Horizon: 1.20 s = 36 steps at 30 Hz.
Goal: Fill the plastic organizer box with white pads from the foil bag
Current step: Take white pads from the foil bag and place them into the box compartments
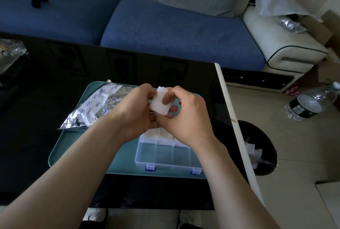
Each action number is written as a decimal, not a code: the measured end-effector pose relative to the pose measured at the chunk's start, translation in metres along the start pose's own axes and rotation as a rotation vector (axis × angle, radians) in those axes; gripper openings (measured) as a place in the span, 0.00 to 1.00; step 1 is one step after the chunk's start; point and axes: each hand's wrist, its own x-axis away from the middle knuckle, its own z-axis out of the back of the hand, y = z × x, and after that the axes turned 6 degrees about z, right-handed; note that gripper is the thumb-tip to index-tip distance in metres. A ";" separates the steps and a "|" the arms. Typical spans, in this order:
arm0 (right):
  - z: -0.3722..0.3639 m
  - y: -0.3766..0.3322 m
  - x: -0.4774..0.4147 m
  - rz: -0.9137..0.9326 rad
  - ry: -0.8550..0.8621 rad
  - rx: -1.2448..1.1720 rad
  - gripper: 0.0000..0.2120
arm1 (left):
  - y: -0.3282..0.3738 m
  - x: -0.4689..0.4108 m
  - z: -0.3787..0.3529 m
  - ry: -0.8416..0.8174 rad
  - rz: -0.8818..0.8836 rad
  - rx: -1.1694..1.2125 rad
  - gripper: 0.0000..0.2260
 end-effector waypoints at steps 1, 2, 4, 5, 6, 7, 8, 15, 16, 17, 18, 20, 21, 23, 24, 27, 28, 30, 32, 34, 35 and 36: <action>0.001 0.000 0.001 -0.009 0.005 -0.020 0.17 | 0.001 0.001 0.001 -0.011 0.012 0.035 0.18; 0.002 0.000 0.001 -0.012 0.005 -0.032 0.18 | 0.001 0.000 0.002 -0.012 0.023 0.053 0.18; 0.003 0.000 0.002 -0.014 0.004 -0.033 0.18 | 0.000 0.000 0.002 -0.006 0.046 0.075 0.18; 0.003 0.000 0.002 -0.009 0.007 -0.015 0.19 | 0.000 -0.001 0.002 0.003 0.051 0.089 0.18; 0.003 0.001 0.001 0.001 0.012 0.017 0.19 | -0.001 -0.001 0.001 0.015 0.051 0.100 0.19; 0.003 0.001 0.000 0.009 0.014 0.043 0.19 | -0.001 -0.001 0.000 0.029 0.045 0.107 0.19; 0.003 0.000 0.000 0.013 0.014 0.051 0.20 | -0.001 -0.002 -0.001 0.039 0.036 0.110 0.20; 0.002 -0.002 -0.001 0.050 0.017 0.047 0.14 | 0.000 -0.004 -0.006 0.050 -0.003 0.079 0.25; 0.002 -0.001 -0.002 0.044 0.011 0.043 0.13 | -0.001 -0.005 -0.005 0.046 -0.004 0.077 0.25; 0.002 -0.001 -0.002 0.046 0.000 0.036 0.12 | -0.001 -0.005 -0.005 0.042 -0.002 0.076 0.25; 0.002 -0.002 -0.002 0.050 -0.015 0.029 0.11 | -0.002 -0.005 -0.004 0.042 0.000 0.071 0.23; 0.002 -0.005 -0.002 0.056 -0.056 0.014 0.10 | -0.003 -0.004 -0.003 0.055 0.000 0.059 0.20; 0.002 -0.007 -0.001 0.055 -0.078 0.011 0.10 | -0.003 -0.004 -0.002 0.063 0.002 0.056 0.19; 0.002 -0.010 0.000 0.041 -0.120 0.028 0.08 | -0.003 -0.003 -0.001 0.070 -0.009 0.035 0.15; 0.002 -0.011 0.001 0.030 -0.140 0.040 0.08 | -0.004 -0.002 -0.002 0.068 -0.019 0.029 0.15; 0.003 -0.012 0.005 -0.009 -0.189 0.024 0.08 | -0.006 0.000 -0.006 0.074 -0.033 0.013 0.16; 0.004 -0.012 0.008 -0.028 -0.192 0.010 0.08 | -0.008 0.001 -0.007 0.076 -0.044 -0.016 0.16; 0.005 -0.014 0.010 -0.070 -0.139 -0.050 0.07 | -0.012 0.000 -0.008 0.078 -0.064 -0.095 0.18; 0.009 -0.017 0.011 -0.129 -0.024 -0.169 0.08 | -0.016 0.002 -0.010 0.083 -0.096 -0.192 0.20; 0.014 -0.020 0.011 -0.224 0.061 -0.291 0.10 | -0.019 0.005 -0.013 0.088 -0.117 -0.251 0.19; 0.016 -0.020 0.010 -0.292 0.074 -0.336 0.11 | -0.020 0.007 -0.015 0.075 -0.121 -0.260 0.19; 0.018 -0.020 0.011 -0.369 0.065 -0.373 0.13 | -0.022 0.008 -0.016 0.056 -0.126 -0.264 0.20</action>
